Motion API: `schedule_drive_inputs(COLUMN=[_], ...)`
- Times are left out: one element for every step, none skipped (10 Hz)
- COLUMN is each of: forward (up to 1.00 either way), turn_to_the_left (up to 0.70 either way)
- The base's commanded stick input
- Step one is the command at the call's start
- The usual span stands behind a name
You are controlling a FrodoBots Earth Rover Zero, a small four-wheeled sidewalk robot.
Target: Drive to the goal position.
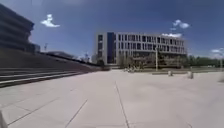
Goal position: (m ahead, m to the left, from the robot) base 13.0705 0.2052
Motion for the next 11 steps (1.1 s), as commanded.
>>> schedule_drive_inputs(forward=[1.00, 1.00, 1.00, 1.00, 1.00, 1.00, 1.00, 1.00, 1.00, 1.00, 1.00], turn_to_the_left=[0.00, 0.00, 0.00, 0.00, 0.00, 0.00, 0.00, 0.00, 0.00, 0.00, 0.00])
